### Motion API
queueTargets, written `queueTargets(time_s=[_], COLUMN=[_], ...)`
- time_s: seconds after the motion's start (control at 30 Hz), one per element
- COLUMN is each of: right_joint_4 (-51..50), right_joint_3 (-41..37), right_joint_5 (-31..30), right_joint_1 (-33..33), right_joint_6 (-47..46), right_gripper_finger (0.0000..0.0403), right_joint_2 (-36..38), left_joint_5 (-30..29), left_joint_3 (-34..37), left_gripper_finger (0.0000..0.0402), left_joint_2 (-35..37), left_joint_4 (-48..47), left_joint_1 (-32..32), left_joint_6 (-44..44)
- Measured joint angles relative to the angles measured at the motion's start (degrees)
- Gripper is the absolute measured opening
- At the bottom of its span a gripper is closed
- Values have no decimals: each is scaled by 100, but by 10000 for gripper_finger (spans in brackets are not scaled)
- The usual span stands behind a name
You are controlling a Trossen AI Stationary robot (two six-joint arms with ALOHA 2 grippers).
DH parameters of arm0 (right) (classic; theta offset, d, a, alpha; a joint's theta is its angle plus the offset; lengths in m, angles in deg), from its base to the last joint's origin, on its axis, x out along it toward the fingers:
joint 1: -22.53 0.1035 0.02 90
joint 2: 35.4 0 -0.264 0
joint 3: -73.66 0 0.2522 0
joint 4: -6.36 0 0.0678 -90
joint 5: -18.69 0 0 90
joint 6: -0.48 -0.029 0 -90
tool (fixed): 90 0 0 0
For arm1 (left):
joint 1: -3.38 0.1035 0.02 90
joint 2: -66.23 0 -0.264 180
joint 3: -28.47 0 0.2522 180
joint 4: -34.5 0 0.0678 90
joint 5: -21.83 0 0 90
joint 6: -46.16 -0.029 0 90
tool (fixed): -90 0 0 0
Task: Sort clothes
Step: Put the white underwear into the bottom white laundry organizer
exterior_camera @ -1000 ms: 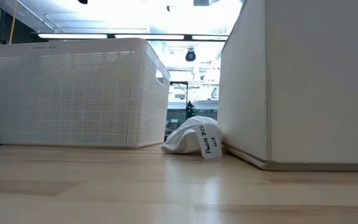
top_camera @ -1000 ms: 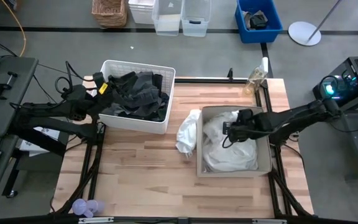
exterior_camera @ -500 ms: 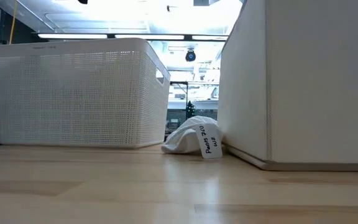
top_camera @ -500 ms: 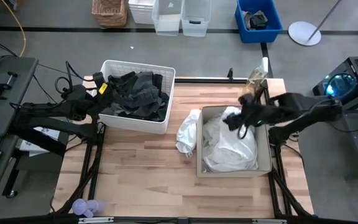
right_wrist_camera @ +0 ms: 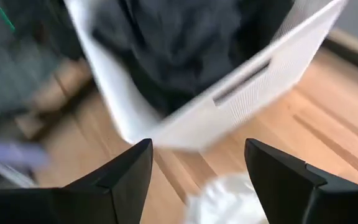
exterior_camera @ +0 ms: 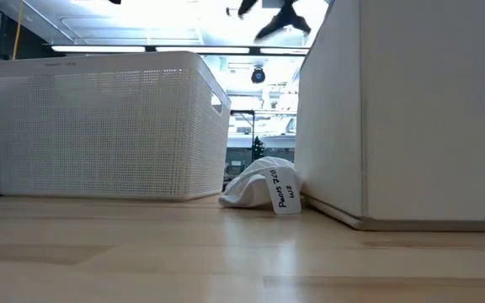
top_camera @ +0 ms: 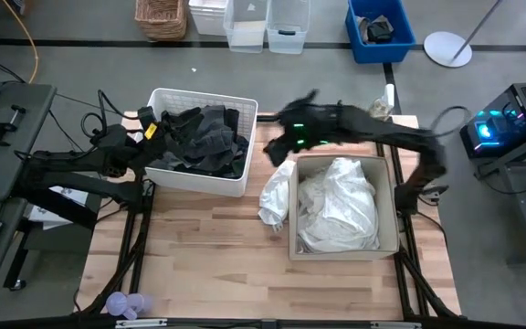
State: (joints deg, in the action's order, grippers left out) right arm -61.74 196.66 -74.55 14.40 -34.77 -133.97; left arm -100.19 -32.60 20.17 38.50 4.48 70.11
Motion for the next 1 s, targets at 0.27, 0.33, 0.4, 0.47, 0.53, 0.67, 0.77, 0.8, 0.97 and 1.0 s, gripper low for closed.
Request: queueTargets(time_s=[0.27, 0.33, 0.4, 0.47, 0.53, 0.67, 0.77, 0.8, 0.97, 1.0], right_joint_4=[-1562, -1778, -1949, -2227, -2539, -2880, -3012, -2924, -2692, -2632], right_joint_3=[1157, 1384, 1567, 1692, 1770, 1754, 1748, 1765, 1772, 1764], right_joint_5=[352, 372, 520, 582, 600, 791, 752, 710, 628, 586], right_joint_1=[-433, -486, -500, -499, -497, -493, -474, -468, -457, -458], right_joint_6=[2353, 2757, 3122, 3444, 3666, 4010, 4202, 4245, 4327, 4353], right_gripper_finger=[247, 247, 247, 247, 247, 247, 247, 247, 247, 247], right_joint_2=[-1801, -2160, -2454, -2727, -3001, -3356, -3601, -3651, -3785, -3786], left_joint_5=[147, 147, 147, 147, 147, 145, 145, 145, 145, 143], left_joint_3=[0, 1, 0, 1, 2, 2, 2, 2, 2, 2], left_gripper_finger=[201, 201, 201, 201, 201, 201, 201, 201, 201, 201], left_joint_2=[0, 0, 0, 0, 0, 0, 2, 2, 2, 2], left_joint_4=[4, 4, 4, 4, 4, 4, 6, 4, 2, 2], left_joint_1=[0, 0, 0, 0, 0, 0, 0, 0, 0, 0], left_joint_6=[0, 0, -2, 0, -2, -2, -4, -3, -9, -9])
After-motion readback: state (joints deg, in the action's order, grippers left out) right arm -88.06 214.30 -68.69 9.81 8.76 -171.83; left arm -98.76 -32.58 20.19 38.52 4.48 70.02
